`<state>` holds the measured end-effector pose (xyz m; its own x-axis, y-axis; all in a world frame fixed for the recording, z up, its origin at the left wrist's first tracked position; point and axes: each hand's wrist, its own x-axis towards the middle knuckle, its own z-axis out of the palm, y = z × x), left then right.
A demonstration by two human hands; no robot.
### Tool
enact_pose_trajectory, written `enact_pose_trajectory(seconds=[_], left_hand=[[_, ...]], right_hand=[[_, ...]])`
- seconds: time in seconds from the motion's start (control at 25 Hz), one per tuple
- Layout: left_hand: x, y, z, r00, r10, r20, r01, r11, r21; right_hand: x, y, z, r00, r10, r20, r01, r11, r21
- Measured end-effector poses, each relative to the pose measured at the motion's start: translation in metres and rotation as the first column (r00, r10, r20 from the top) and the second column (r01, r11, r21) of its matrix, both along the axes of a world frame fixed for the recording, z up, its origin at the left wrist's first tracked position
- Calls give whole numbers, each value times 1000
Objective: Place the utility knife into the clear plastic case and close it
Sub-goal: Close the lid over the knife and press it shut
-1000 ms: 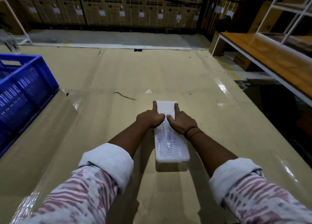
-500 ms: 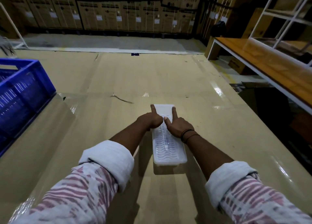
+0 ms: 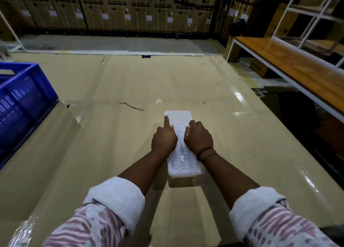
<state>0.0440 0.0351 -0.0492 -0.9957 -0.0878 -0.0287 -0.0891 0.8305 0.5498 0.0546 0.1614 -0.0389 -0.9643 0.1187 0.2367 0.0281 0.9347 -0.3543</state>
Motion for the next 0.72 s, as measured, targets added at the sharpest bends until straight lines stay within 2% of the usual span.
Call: enact_pose_trajectory(seconds=[0.28,0.52,0.6,0.68,0.72], left_hand=[[-2,-2,-4,999,23,-30,-20,996,90],[-3,-2,-7,998,56,3,-56,981,184],[-3,-4,-7,998,53,41,-62,967,248],[-2,-6,-7,998,46,44,-57,947,316],[-1,-7,-8,999,40,34,-49,936,349]], right_hand=[[0,2,-10,997,16,75,-13,999,-30],[-3,4,-13,997,-2,78,14,990,-143],[0,8,-13,999,-20,49,35,945,-324],[3,15,-16,998,-55,30,62,797,-600],[5,17,-17,998,-61,30,65,720,-691]])
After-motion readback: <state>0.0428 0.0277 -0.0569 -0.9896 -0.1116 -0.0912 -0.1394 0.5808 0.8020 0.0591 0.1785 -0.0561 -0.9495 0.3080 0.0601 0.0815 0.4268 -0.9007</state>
